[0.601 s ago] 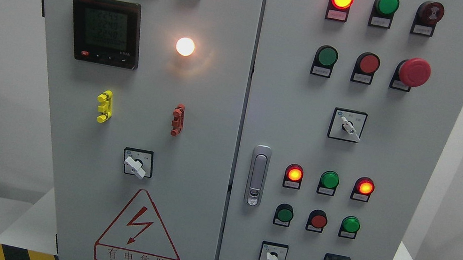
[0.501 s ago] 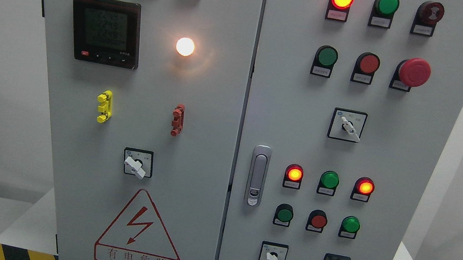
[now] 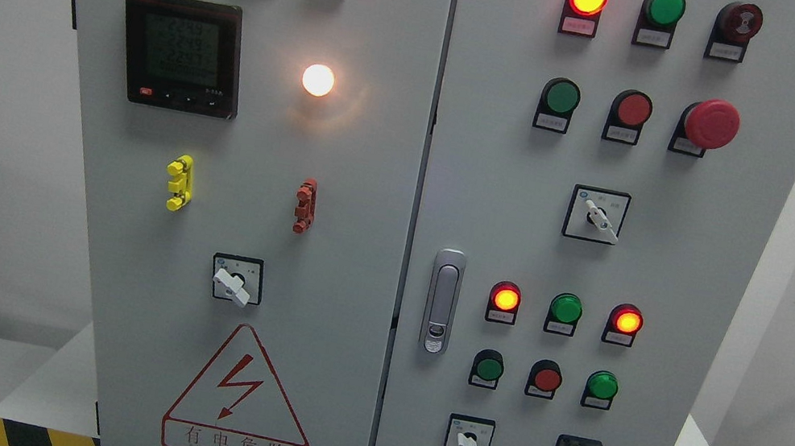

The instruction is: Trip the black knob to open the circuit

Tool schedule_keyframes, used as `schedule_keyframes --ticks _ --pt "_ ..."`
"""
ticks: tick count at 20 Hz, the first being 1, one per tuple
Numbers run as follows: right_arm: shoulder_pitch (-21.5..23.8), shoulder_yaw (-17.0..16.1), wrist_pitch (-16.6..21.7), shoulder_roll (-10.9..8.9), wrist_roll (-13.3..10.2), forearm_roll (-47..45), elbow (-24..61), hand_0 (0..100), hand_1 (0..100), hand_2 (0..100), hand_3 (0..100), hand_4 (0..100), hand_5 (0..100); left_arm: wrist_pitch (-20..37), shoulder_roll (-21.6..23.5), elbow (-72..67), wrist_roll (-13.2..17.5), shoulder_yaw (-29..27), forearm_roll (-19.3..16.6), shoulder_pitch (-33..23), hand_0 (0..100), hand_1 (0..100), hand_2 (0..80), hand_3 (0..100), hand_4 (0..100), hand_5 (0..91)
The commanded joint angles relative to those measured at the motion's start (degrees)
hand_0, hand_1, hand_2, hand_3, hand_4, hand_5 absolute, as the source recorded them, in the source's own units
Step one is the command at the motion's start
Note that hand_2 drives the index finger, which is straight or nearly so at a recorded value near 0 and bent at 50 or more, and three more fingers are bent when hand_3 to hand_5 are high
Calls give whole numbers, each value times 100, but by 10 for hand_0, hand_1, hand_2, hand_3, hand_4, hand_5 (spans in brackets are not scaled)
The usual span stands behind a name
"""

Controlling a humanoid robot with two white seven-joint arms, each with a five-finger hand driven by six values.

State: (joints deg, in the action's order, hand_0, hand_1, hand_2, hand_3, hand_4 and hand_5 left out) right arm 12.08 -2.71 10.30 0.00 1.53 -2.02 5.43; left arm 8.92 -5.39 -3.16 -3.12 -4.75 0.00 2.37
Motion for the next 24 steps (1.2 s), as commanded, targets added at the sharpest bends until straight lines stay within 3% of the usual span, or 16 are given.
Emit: schedule_keyframes --ticks 1,8,17,20,24 --pt "109 -10 -10 18 -4 0 378 121 283 83 216 140 140 5 3 0 -5 0 -176 0 120 389 0 0 0 0" --pt "654 -1 -46 18 31 0 1616 121 299 105 258 168 164 5 3 0 -5 0 -176 0 120 389 0 0 0 0" --pt "2024 -80 -54 -61 172 -70 4691 123 365 176 329 253 233 5 -6 0 -5 0 -176 0 120 389 0 0 0 0" --pt "2455 -238 -37 -70 365 -88 5711 134 404 224 397 334 285 5 3 0 -5 0 -176 0 120 389 0 0 0 0" --pt "2921 -431 42 -61 418 -97 6811 156 437 252 467 415 338 5 -6 0 -5 0 -176 0 120 389 0 0 0 0"
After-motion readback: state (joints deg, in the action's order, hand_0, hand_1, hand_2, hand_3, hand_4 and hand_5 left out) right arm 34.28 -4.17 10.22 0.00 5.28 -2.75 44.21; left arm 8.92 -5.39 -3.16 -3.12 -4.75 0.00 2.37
